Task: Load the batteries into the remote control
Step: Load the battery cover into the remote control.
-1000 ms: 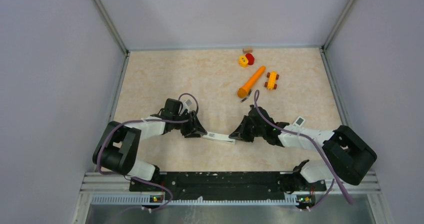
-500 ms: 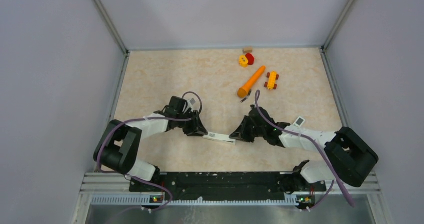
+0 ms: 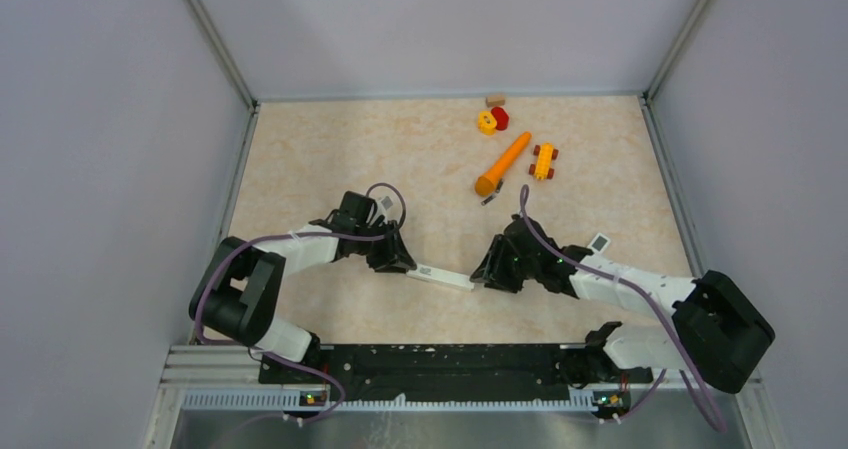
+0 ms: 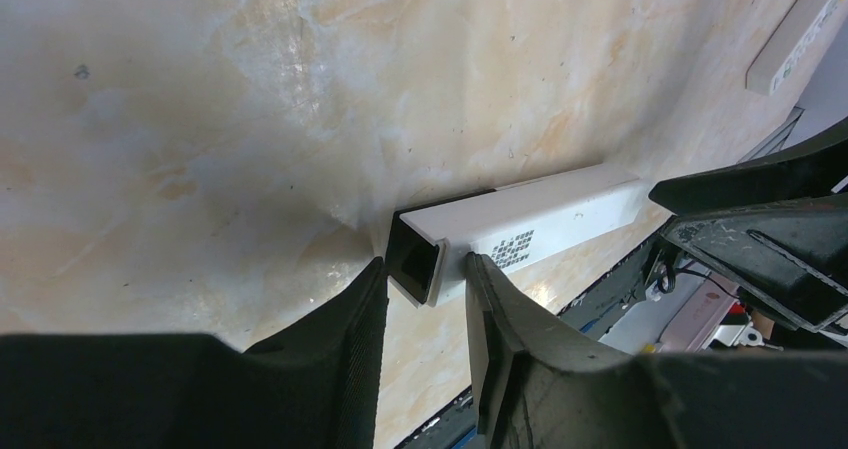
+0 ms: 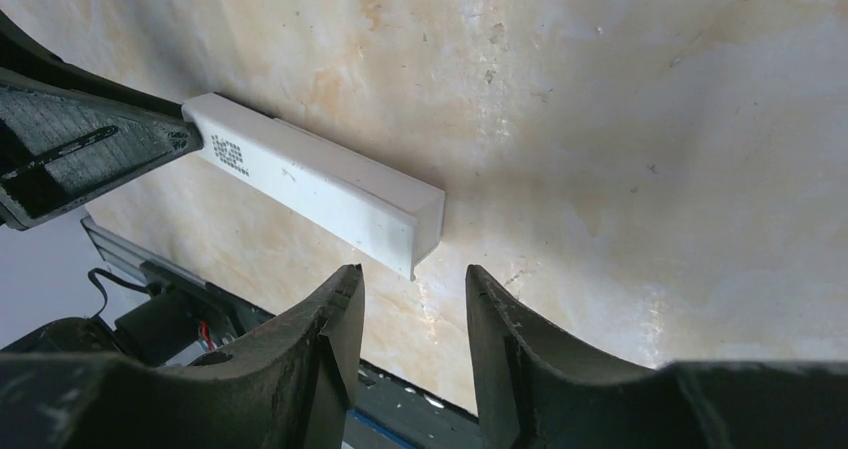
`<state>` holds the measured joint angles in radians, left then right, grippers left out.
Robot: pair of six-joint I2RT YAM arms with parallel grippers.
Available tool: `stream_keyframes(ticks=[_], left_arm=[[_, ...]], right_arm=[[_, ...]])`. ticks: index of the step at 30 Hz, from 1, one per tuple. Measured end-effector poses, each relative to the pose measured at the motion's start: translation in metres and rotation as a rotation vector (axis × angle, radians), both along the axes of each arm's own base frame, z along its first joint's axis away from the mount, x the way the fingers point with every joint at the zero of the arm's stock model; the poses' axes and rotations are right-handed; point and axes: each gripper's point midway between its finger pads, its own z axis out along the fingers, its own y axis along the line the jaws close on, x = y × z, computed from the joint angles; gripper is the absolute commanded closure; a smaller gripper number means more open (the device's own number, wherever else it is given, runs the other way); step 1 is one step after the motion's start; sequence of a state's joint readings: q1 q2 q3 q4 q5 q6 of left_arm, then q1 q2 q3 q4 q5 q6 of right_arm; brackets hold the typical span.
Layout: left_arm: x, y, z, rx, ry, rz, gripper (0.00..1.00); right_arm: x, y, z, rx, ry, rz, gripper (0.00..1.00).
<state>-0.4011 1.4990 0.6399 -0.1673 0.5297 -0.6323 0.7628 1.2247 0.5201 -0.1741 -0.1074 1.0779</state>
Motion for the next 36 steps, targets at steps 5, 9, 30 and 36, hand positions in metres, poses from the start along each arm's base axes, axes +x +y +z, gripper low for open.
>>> stream_keyframes(ticks=[5,9,30,36], left_arm=[[0.0,0.0,0.0,0.001,0.003,-0.001,0.62],[0.0,0.0,-0.001,0.0,0.005,-0.001,0.62],[0.0,-0.002,0.002,-0.009,0.003,-0.011,0.73],[0.0,-0.002,0.003,-0.016,-0.001,-0.018,0.77]], right_arm=[[-0.001,-0.003,0.0,-0.008,-0.003,-0.002,0.56],[0.0,-0.001,-0.003,-0.009,0.004,0.002,0.64],[0.001,0.005,-0.014,-0.012,0.013,0.037,0.89],[0.002,0.011,-0.013,0.014,0.015,0.047,0.96]])
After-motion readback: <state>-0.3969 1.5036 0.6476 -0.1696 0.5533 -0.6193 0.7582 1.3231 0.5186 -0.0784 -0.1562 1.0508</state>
